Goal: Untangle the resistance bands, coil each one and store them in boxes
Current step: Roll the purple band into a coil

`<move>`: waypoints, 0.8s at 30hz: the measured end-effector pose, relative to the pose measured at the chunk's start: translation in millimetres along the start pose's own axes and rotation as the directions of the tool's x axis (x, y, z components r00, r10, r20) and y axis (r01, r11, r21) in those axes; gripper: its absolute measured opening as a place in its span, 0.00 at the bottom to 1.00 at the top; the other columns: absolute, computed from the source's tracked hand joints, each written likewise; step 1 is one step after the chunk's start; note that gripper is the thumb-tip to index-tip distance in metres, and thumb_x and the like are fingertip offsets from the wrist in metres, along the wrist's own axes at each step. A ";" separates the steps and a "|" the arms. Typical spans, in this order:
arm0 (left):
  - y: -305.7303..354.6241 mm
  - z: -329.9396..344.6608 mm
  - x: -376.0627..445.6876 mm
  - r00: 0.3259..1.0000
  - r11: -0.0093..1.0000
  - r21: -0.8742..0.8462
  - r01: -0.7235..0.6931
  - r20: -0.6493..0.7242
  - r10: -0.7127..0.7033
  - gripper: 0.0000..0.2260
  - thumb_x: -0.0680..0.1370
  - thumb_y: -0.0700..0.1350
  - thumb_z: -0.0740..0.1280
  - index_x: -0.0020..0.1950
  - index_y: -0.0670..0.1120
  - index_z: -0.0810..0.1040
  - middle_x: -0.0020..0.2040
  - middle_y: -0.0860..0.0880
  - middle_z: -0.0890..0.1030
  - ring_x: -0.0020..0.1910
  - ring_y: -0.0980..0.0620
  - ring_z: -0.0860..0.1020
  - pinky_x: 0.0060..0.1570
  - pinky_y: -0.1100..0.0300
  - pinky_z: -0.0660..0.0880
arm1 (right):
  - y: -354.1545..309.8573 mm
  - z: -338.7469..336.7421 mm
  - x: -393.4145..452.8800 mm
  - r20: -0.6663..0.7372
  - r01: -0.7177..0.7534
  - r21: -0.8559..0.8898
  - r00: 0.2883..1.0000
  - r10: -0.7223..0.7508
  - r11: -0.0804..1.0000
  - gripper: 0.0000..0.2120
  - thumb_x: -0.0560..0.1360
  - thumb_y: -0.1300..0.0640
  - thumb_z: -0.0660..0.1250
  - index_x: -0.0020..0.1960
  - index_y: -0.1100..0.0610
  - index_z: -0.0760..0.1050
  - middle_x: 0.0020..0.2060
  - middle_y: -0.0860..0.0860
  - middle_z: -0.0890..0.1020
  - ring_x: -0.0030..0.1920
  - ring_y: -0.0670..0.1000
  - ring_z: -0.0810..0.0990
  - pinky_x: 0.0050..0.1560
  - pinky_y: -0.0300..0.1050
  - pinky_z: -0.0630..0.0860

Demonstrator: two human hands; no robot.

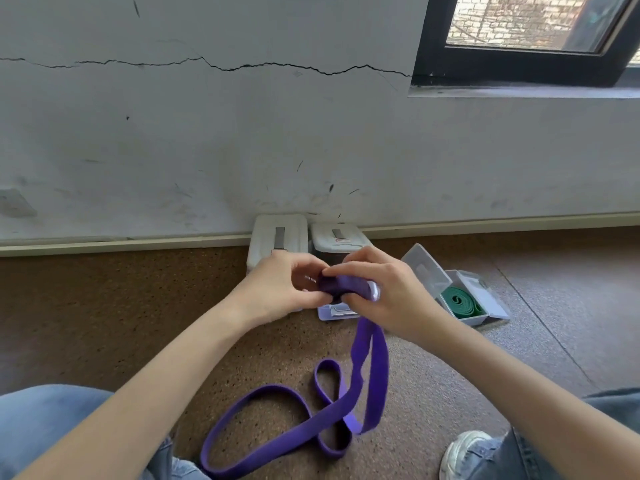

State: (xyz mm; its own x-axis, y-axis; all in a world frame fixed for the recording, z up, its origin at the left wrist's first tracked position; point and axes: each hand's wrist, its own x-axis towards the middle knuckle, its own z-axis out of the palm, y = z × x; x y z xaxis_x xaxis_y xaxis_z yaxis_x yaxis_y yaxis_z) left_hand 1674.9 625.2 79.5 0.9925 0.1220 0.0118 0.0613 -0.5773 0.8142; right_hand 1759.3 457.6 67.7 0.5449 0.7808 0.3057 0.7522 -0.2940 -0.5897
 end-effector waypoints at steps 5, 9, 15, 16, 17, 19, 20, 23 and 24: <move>5.5 -8.3 -2.3 0.998 0.914 -0.406 -0.009 -0.058 -0.016 0.14 0.69 0.44 0.73 0.54 0.52 0.81 0.49 0.53 0.85 0.51 0.56 0.81 0.53 0.63 0.77 | -8.4 -11.6 2.6 -0.072 -0.101 0.608 0.981 0.181 0.787 0.19 0.66 0.58 0.74 0.56 0.52 0.76 0.47 0.47 0.80 0.49 0.48 0.82 0.46 0.39 0.79; 8.2 -8.6 -2.8 0.999 0.756 -0.654 -0.010 -0.035 -0.018 0.14 0.64 0.48 0.73 0.49 0.49 0.84 0.50 0.46 0.85 0.52 0.51 0.82 0.63 0.52 0.71 | -13.9 -3.7 3.2 -0.130 -0.076 0.693 0.965 0.228 0.717 0.16 0.66 0.59 0.74 0.49 0.57 0.70 0.45 0.51 0.81 0.45 0.49 0.83 0.41 0.40 0.78; -0.7 -2.2 1.9 0.998 0.891 -0.450 0.061 0.011 -0.063 0.14 0.66 0.47 0.74 0.52 0.51 0.81 0.48 0.53 0.85 0.50 0.58 0.82 0.48 0.69 0.76 | -10.0 -4.7 1.1 -0.115 -0.091 0.626 0.972 0.206 0.775 0.14 0.69 0.67 0.71 0.51 0.53 0.75 0.44 0.52 0.82 0.45 0.51 0.82 0.44 0.40 0.80; 0.1 -0.1 1.8 0.998 0.930 -0.360 0.069 0.021 -0.065 0.14 0.67 0.46 0.74 0.51 0.53 0.81 0.47 0.56 0.84 0.47 0.62 0.81 0.43 0.74 0.74 | -9.3 -4.3 0.6 -0.089 -0.101 0.578 0.978 0.186 0.809 0.15 0.70 0.67 0.70 0.50 0.50 0.76 0.46 0.51 0.81 0.47 0.50 0.81 0.44 0.39 0.79; 0.5 1.9 1.8 0.998 0.955 -0.289 0.067 0.026 -0.062 0.15 0.67 0.45 0.75 0.51 0.56 0.80 0.46 0.59 0.84 0.46 0.65 0.80 0.40 0.76 0.73 | -9.5 -3.9 0.2 -0.060 -0.106 0.510 0.985 0.159 0.853 0.16 0.71 0.67 0.68 0.49 0.46 0.76 0.49 0.50 0.79 0.48 0.49 0.80 0.45 0.38 0.78; 0.1 5.7 1.4 0.999 0.978 -0.203 0.039 0.027 -0.034 0.18 0.66 0.45 0.77 0.51 0.60 0.78 0.45 0.61 0.82 0.45 0.66 0.79 0.39 0.77 0.73 | -11.3 -2.5 0.0 -0.015 -0.099 0.411 0.993 0.115 0.906 0.17 0.72 0.65 0.67 0.49 0.43 0.75 0.51 0.48 0.76 0.50 0.48 0.78 0.45 0.36 0.78; 0.7 6.4 0.4 1.000 0.982 -0.189 0.025 0.015 -0.022 0.17 0.66 0.46 0.77 0.51 0.60 0.78 0.45 0.62 0.82 0.45 0.66 0.79 0.40 0.76 0.73 | -11.9 -2.6 0.2 -0.014 -0.088 0.410 0.995 0.103 0.908 0.16 0.73 0.64 0.67 0.50 0.42 0.75 0.51 0.48 0.76 0.51 0.48 0.78 0.46 0.35 0.77; 1.5 0.0 -0.1 0.996 0.957 -0.289 0.036 -0.071 -0.059 0.17 0.64 0.50 0.76 0.51 0.56 0.80 0.46 0.59 0.84 0.48 0.61 0.81 0.48 0.66 0.74 | -12.2 -4.2 1.7 -0.070 -0.074 0.538 0.989 0.132 0.839 0.14 0.72 0.61 0.69 0.52 0.45 0.76 0.51 0.49 0.78 0.51 0.45 0.79 0.48 0.36 0.78; 1.8 -3.8 0.3 0.991 0.928 -0.372 0.035 -0.105 -0.080 0.18 0.62 0.50 0.76 0.51 0.54 0.81 0.47 0.57 0.84 0.49 0.58 0.81 0.49 0.63 0.74 | -12.0 -4.7 2.1 -0.087 -0.078 0.590 0.983 0.159 0.803 0.14 0.70 0.59 0.70 0.52 0.46 0.75 0.49 0.48 0.79 0.50 0.44 0.80 0.47 0.37 0.78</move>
State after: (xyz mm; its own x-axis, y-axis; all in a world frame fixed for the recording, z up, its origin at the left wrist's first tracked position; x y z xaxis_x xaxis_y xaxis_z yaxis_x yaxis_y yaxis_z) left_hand 1674.9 627.3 83.1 0.9677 0.2520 0.0079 0.0522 -0.2311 0.9715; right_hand 1753.2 460.2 78.9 0.6880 0.6730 0.2715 0.3429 0.0283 -0.9390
